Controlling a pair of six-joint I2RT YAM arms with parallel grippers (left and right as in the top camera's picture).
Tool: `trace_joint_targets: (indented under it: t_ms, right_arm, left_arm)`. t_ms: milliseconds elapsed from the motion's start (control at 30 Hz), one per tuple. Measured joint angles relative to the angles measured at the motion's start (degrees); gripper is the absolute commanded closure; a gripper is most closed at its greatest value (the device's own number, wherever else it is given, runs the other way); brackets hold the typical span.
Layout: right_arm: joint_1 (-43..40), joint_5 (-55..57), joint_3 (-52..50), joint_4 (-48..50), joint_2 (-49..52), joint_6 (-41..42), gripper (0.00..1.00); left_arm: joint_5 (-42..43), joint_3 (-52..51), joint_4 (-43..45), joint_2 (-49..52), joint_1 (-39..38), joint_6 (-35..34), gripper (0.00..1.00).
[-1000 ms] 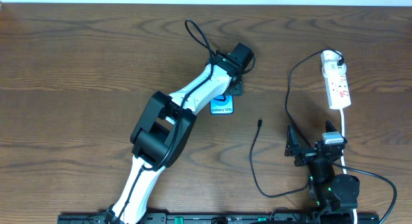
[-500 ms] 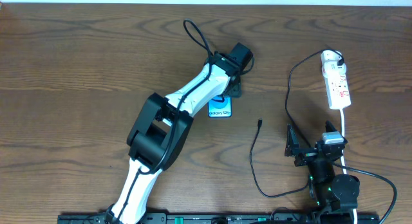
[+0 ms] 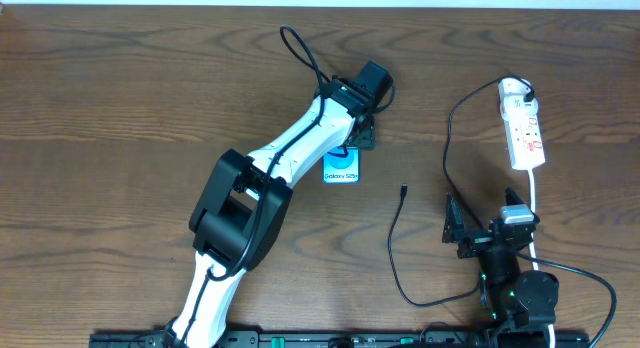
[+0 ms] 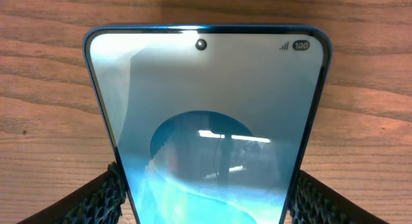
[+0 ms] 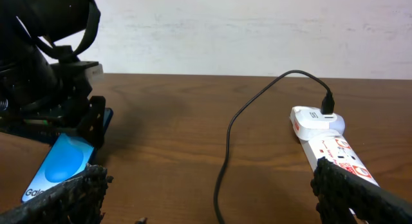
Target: Plug charger to phone and switch on socket
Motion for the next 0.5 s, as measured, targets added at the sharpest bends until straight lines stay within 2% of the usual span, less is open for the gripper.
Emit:
trace_joint_targets:
  t_ms: [333,367,400,433,500]
  right_arm:
    - [0.00,0.00,0.00,0.00,0.00,-0.02,0.01]
    - [0.00,0.00,0.00,0.02,0.00,-0.02,0.01]
    - [0.00,0.00,0.00,0.00,0.00,-0.02,0.01]
    - [0.00,0.00,0.00,0.00,0.00,-0.02,0.01]
    - [0.00,0.00,0.00,0.00,0.00,0.00,0.01]
  left_arm:
    - [0.94,-6.64,2.29,-0.90,-0.09,-0.74,0.22]
    - [0.94,-7.39,2.69,-1.18,-0.13,-0.92,0.20]
    - [1.05,-7.63,2.75,-1.38,-0.15,-0.83,0.10]
    - [1.18,-7.85,2.97,-1.46,-0.17,-0.94,0.05]
    - [1.20,-8.02,3.56,-1.49,-0.17,-1.01,0.05]
